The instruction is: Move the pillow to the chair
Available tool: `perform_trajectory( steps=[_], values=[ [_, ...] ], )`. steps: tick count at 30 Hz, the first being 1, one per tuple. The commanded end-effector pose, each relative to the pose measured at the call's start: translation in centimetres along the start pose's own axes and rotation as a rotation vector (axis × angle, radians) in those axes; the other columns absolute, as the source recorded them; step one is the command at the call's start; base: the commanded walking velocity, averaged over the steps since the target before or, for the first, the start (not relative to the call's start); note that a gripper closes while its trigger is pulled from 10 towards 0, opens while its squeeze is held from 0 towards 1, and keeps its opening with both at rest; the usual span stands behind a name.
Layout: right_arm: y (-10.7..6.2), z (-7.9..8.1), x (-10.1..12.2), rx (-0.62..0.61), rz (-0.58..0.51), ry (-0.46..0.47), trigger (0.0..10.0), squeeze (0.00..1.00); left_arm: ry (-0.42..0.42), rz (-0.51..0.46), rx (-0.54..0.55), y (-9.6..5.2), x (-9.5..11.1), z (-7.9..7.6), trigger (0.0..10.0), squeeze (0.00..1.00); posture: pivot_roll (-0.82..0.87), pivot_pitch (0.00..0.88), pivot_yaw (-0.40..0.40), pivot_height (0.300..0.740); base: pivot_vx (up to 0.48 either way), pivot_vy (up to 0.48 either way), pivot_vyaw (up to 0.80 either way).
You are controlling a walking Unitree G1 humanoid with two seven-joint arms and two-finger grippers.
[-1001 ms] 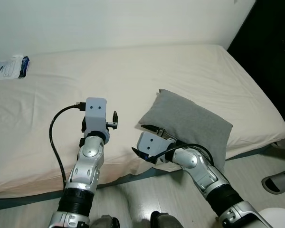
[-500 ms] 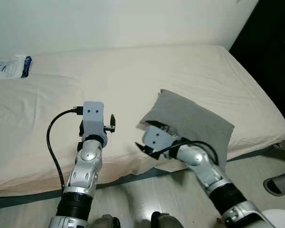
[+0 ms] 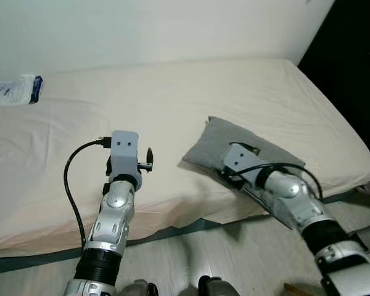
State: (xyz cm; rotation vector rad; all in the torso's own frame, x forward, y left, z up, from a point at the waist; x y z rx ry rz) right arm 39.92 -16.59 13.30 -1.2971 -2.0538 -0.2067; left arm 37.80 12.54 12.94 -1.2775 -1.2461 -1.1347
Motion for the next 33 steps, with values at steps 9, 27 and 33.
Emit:
perform_trajectory(
  steps=[9, 27, 33],
  values=[
    [-0.4, -2.7, -1.7, -0.049, 0.069, 0.0, 10.0, 0.0, 0.001, 0.017, -0.009, 0.1, -0.3, -0.1, 10.0, 0.0, -0.06, 0.155, 0.019, 0.74, 0.0, 0.0, 0.0],
    [1.3, -5.3, -0.6, -0.201, 0.109, 0.21, 10.0, 0.0, 0.013, 0.021, -0.011, -0.1, -0.4, 0.2, 10.0, 0.0, -0.04, 0.157, 0.011, 0.74, 0.0, 0.0, 0.0],
    [1.9, -7.2, 0.6, -0.482, 0.121, 0.594, 10.0, 0.0, 0.04, 0.024, -0.005, -0.3, -0.4, 1.1, 10.0, 0.0, -0.03, 0.159, 0.011, 0.74, 0.0, 0.0, 0.0]
  ],
)
Point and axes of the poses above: a point about 5 cm out from each wrist's last joint towards the gripper, its own y axis pointing out of the wrist towards the gripper, its own x axis along the axis of the wrist's last joint, z = x × y, the point moved 5 cm from there along y, pointing out of the wrist towards the gripper, and after that the axes turned 6 degrees about -y, right-handed, at the moved point
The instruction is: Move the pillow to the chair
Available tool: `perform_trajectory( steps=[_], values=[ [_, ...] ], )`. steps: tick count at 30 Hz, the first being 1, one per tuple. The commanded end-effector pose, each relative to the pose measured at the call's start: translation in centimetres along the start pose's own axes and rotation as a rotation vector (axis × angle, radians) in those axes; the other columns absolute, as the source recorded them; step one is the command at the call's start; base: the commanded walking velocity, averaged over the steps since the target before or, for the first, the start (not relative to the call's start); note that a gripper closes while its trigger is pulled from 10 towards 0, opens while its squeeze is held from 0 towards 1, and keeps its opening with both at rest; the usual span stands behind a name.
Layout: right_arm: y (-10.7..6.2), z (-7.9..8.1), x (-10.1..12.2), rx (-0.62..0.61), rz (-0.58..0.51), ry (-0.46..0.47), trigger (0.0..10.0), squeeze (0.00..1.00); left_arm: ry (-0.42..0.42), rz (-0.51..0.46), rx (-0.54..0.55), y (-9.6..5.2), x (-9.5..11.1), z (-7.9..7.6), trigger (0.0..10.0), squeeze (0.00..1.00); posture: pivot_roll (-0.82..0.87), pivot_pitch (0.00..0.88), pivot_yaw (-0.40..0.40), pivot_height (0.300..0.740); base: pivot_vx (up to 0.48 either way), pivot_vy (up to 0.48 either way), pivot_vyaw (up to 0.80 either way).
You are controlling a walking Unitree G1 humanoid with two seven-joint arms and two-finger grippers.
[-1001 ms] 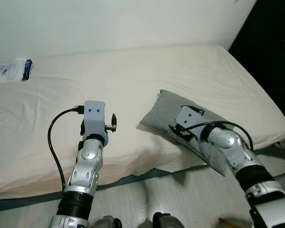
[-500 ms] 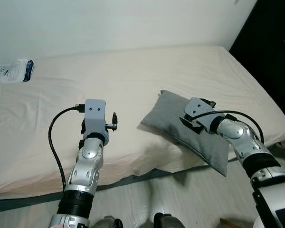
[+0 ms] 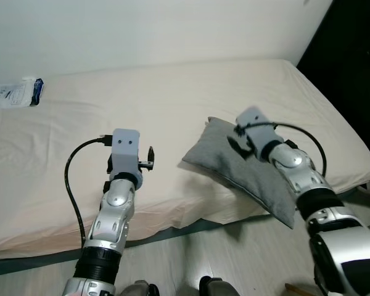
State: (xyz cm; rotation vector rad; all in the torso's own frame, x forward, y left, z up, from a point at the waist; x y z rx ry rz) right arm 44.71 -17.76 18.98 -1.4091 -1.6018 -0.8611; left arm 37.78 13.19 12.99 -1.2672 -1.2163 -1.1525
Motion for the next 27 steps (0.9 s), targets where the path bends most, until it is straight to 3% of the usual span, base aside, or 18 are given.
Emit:
perform_trajectory(
  steps=[1, 4, 6, 8, 9, 12, 14, 18, 19, 20, 22, 23, 25, 26, 27],
  values=[
    [0.0, 0.0, -0.8, -0.072, 0.081, 0.224, 10.0, 0.0, 0.014, 0.018, 0.009, -0.3, -0.4, 0.8, 10.0, 0.0, -0.02, 0.168, 0.011, 0.74, 0.0, 0.0, 0.0],
    [0.0, 1.1, -1.1, -0.04, 0.125, 0.293, 10.0, 0.0, 0.02, 0.016, 0.015, -0.3, -0.3, 1.1, 10.0, 0.0, -0.01, 0.174, 0.01, 0.74, 0.0, 0.0, 0.0],
    [-0.2, 4.2, -1.1, 0.06, 0.231, 0.435, 10.0, 0.0, 0.034, 0.009, 0.019, -0.3, 0.1, 1.8, 10.0, 0.0, 0.0, 0.191, 0.02, 0.74, 0.0, 0.0, 0.0],
    [-0.5, 5.1, -1.0, 0.094, 0.264, 0.48, 10.0, 0.0, 0.039, 0.006, 0.018, -0.3, 0.2, 2.0, 10.0, 0.0, 0.0, 0.191, 0.02, 0.74, 0.0, 0.0, 0.0],
    [-0.8, 6.2, -0.1, 0.134, 0.256, 0.555, 10.0, 0.0, 0.047, 0.003, 0.012, -0.3, 0.4, 2.1, 10.0, 0.0, 0.0, 0.194, 0.029, 0.74, 0.0, 0.0, 0.0],
    [-1.6, 7.4, 1.0, 0.175, 0.242, 0.623, 10.0, 0.0, 0.056, -0.002, -0.004, 0.0, 0.8, 2.0, 10.0, 0.0, 0.0, 0.202, 0.043, 0.74, 0.0, 0.0, 0.0],
    [-3.0, 8.8, 0.9, 0.182, 0.231, 0.605, 10.0, 0.0, 0.071, -0.014, -0.059, 0.4, 1.2, 1.2, 10.0, 0.0, 0.0, 0.213, 0.054, 0.74, 0.0, 0.0, 0.0],
    [-3.5, 8.9, 0.9, 0.173, 0.206, 0.573, 10.0, 0.0, 0.081, -0.021, -0.092, 0.5, 1.4, 0.6, 10.0, 0.0, 0.0, 0.22, 0.055, 0.74, 0.0, 0.0, 0.0],
    [-4.1, 8.9, 1.2, 0.172, 0.144, 0.514, 10.0, 0.0, 0.099, -0.028, -0.134, 0.3, 1.4, -0.1, 10.0, 0.0, 0.0, 0.229, 0.055, 0.74, 0.0, 0.0, 0.0],
    [-4.1, 8.9, 1.2, 0.172, 0.144, 0.514, 10.0, 0.0, 0.099, -0.028, -0.134, 0.3, 1.4, -0.1, 10.0, 0.0, 0.0, 0.229, 0.055, 0.74, 0.0, 0.0, 0.0],
    [-5.6, 9.5, 1.4, 0.224, 0.046, 0.395, 10.0, 0.0, 0.11, -0.054, -0.196, -0.8, 1.1, -1.2, 10.0, 0.0, -0.01, 0.247, 0.047, 0.74, 0.0, 0.0, 0.0],
    [-5.6, 9.5, 1.4, 0.224, 0.046, 0.395, 10.0, 0.0, 0.11, -0.054, -0.196, -0.8, 1.1, -1.2, 10.0, 0.0, -0.01, 0.247, 0.047, 0.74, 0.0, 0.0, 0.0],
    [-7.1, 10.0, 1.9, 0.289, -0.031, 0.306, 10.0, 0.0, 0.075, -0.082, -0.205, -2.2, 0.8, -1.8, 10.0, 0.0, -0.02, 0.26, 0.041, 0.74, 0.0, 0.0, 0.0],
    [-7.1, 10.0, 1.9, 0.289, -0.031, 0.306, 10.0, 0.0, 0.075, -0.082, -0.205, -2.2, 0.8, -1.8, 10.0, 0.0, -0.02, 0.26, 0.041, 0.74, 0.0, 0.0, 0.0],
    [-7.9, 9.9, 1.4, 0.245, -0.058, 0.243, 10.0, 0.0, 0.047, -0.086, -0.211, -3.2, 0.3, -2.1, 10.0, 0.0, -0.04, 0.26, 0.045, 0.74, 0.0, 0.0, 0.0]
  ],
)
Point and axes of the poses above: a point about 5 cm out from each wrist's last joint towards the gripper, its own y axis pointing out of the wrist towards the gripper, its own x axis along the axis of the wrist's last joint, z = x × y, the point moved 5 cm from there along y, pointing out of the wrist towards the gripper, and after that the axes turned 6 degrees about -y, right-handed, at the moved point
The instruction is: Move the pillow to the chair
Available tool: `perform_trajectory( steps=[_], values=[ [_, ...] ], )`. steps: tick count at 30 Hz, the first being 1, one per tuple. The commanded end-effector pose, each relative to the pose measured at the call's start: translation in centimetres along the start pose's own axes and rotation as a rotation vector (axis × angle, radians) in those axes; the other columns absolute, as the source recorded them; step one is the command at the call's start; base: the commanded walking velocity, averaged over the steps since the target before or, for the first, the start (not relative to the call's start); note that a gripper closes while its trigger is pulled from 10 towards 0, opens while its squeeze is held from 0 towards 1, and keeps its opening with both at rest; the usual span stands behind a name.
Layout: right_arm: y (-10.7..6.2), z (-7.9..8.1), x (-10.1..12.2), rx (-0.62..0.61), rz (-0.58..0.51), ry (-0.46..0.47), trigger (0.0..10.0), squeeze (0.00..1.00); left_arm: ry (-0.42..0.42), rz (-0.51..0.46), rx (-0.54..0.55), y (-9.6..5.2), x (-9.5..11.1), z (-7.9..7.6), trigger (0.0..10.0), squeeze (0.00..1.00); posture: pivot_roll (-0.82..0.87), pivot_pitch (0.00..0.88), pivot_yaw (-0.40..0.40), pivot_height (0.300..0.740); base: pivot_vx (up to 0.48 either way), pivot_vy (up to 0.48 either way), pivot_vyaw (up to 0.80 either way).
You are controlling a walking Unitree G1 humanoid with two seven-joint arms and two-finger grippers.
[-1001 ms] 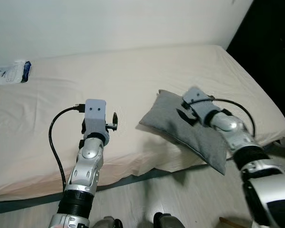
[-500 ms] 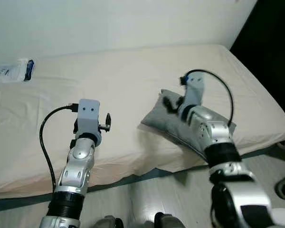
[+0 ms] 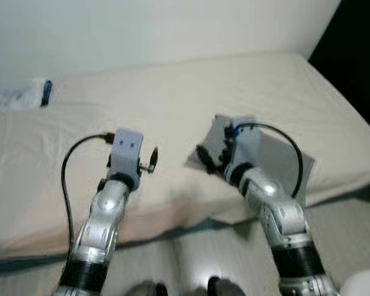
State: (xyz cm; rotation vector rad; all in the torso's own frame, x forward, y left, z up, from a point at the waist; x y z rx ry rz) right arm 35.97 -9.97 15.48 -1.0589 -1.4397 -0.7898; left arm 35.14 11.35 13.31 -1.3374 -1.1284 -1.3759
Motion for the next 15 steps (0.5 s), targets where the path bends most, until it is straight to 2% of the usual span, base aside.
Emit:
perform_trajectory(
  steps=[1, 2, 5, 6, 7, 8, 10, 14, 15],
  values=[
    [-0.9, 0.0, 0.1, -0.059, -0.057, -0.075, 10.0, 0.0, -0.019, -0.011, -0.023, -0.9, -0.3, -0.8, 10.0, 0.0, -0.06, 0.259, 0.047, 0.74, 0.0, 0.0, 0.0],
    [-1.2, -0.4, -0.2, -0.101, -0.058, -0.096, 10.0, 0.0, -0.026, 0.001, -0.03, -1.1, -0.7, -1.1, 10.0, 0.0, -0.06, 0.259, 0.047, 0.74, 0.0, 0.0, 0.0],
    [-1.6, -0.6, -0.5, -0.125, -0.057, -0.108, 10.0, 0.0, -0.029, 0.009, -0.036, -1.3, -1.1, -1.3, 10.0, 0.0, -0.07, 0.259, 0.043, 0.74, 0.0, 0.0, 0.0],
    [-1.8, -0.3, -1.0, -0.073, -0.041, -0.027, 10.0, 0.0, -0.026, 0.021, -0.04, -1.3, -1.5, -1.5, 10.0, 0.0, -0.09, 0.256, 0.033, 0.74, 0.0, 0.0, 0.0],
    [-3.5, -1.3, -0.6, -0.026, -0.119, 0.118, 10.0, 0.0, 0.008, 0.0, -0.087, -0.7, -1.4, -2.9, 10.0, 0.0, -0.13, 0.264, 0.02, 0.74, 0.0, 0.0, 0.0],
    [-4.1, -1.8, -0.7, -0.02, -0.136, 0.16, 10.0, 0.0, 0.021, -0.01, -0.107, -0.6, -1.3, -3.5, 10.0, 0.0, -0.14, 0.262, 0.025, 0.74, 0.0, 0.0, 0.0],
    [-4.5, -2.2, -1.0, -0.023, -0.133, 0.167, 10.0, 0.0, 0.027, -0.016, -0.121, -0.5, -1.2, -3.9, 10.0, 0.0, -0.14, 0.258, 0.027, 0.74, 0.0, 0.0, 0.0],
    [-6.0, -3.2, -3.0, -0.013, -0.069, 0.095, 10.0, 0.0, 0.018, -0.01, -0.171, -0.4, -1.5, -5.8, 10.0, 0.0, -0.18, 0.221, 0.042, 0.74, 0.0, 0.0, 0.0],
    [-6.0, -3.2, -3.0, -0.013, -0.069, 0.095, 10.0, 0.0, 0.018, -0.01, -0.171, -0.4, -1.5, -5.8, 10.0, 0.0, -0.18, 0.221, 0.042, 0.74, 0.0, 0.0, 0.0]
  ],
)
Point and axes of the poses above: a point about 5 cm out from each wrist's last joint towards the gripper, its own y axis pointing out of the wrist towards the gripper, its own x axis along the axis of the wrist's last joint, z = x × y, the point moved 5 cm from there along y, pointing out of the wrist towards the gripper, and after that the axes turned 6 degrees about -y, right-handed, at the moved point
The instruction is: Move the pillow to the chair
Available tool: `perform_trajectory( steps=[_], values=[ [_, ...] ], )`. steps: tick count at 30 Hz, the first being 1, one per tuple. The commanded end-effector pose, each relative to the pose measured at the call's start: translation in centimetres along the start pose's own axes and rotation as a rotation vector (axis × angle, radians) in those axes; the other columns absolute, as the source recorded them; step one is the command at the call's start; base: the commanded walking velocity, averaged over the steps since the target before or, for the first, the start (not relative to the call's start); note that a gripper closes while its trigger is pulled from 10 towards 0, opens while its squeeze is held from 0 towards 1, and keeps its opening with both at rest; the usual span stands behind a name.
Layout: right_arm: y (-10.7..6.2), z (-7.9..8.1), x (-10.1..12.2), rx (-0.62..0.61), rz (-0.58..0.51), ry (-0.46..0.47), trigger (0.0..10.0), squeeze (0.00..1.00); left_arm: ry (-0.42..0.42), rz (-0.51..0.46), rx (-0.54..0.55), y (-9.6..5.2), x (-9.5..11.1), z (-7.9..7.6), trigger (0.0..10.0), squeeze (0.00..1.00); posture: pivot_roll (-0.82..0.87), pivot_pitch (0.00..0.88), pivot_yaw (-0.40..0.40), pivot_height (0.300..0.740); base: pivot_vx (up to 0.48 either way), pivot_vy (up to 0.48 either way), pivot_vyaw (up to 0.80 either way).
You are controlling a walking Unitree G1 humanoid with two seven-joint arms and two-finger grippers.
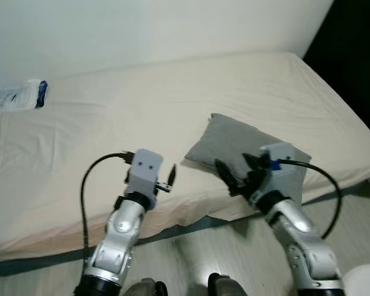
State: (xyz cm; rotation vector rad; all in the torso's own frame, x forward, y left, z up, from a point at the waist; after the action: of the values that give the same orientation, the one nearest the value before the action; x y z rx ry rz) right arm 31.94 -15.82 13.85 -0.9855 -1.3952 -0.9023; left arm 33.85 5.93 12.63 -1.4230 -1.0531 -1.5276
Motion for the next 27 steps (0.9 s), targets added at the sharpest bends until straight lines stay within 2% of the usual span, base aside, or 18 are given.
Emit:
perform_trajectory(
  steps=[1, 4, 8, 14, 17, 22, 24, 27],
  values=[
    [-0.3, 0.3, -0.2, 0.017, 0.002, 0.002, 10.0, 0.0, 0.0, 0.026, -0.011, -0.2, -0.9, -0.3, 10.0, 0.0, -0.18, 0.221, 0.042, 0.74, 0.0, 0.0, 0.0],
    [-1.3, -0.5, -0.8, 0.018, 0.029, -0.026, 10.0, 0.0, 0.004, 0.021, -0.038, 0.2, -0.7, -1.2, 10.0, 0.0, -0.21, 0.173, 0.038, 0.74, 0.0, 0.0, 0.0],
    [-2.6, -0.7, -1.6, 0.056, 0.049, -0.052, 10.0, 0.0, -0.006, 0.014, -0.038, 0.4, -0.6, -1.8, 10.0, 0.0, -0.23, 0.138, 0.014, 0.74, 0.0, 0.0, 0.0],
    [-3.2, -0.5, -1.4, 0.112, 0.054, -0.091, 10.0, 0.0, -0.024, 0.019, -0.011, 0.7, -0.5, -1.4, 10.0, 0.0, -0.26, 0.148, 0.022, 0.74, 0.0, 0.0, 0.0],
    [-3.3, -1.6, -0.6, 0.138, 0.043, -0.142, 10.0, 0.0, -0.034, 0.05, -0.01, 1.3, -1.7, -2.3, 10.0, 0.0, -0.29, 0.12, 0.006, 0.74, 0.0, 0.0, 0.0],
    [-3.2, -1.1, -0.1, 0.211, 0.037, -0.159, 10.0, 0.0, -0.02, 0.043, -0.02, 2.0, -1.3, -2.8, 10.0, 0.0, -0.27, 0.112, -0.046, 0.74, 0.0, 0.0, 0.0],
    [-3.1, -0.2, 0.1, 0.272, 0.04, -0.175, 10.0, 0.0, -0.016, 0.027, -0.005, 2.3, -0.6, -2.3, 10.0, 0.0, -0.26, 0.117, -0.068, 0.74, 0.0, 0.0, 0.0],
    [-2.9, 0.1, 0.0, 0.3, 0.04, -0.186, 10.0, 0.0, -0.009, 0.022, 0.015, 2.3, -0.5, -1.7, 10.0, 0.0, -0.26, 0.118, -0.073, 0.74, 0.0, 0.0, 0.0]
  ],
)
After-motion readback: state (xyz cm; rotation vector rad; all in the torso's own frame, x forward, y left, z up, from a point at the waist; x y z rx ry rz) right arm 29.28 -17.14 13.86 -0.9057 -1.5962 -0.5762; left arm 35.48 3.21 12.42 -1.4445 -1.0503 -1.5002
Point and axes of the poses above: a point about 5 cm out from each wrist's last joint towards the gripper, its own y axis pointing out of the wrist towards the gripper, its own x axis along the axis of the wrist's last joint, z = x × y, the point moved 5 cm from there along y, pointing out of the wrist towards the gripper, and after that the axes turned 6 degrees about -y, right-handed, at the moved point
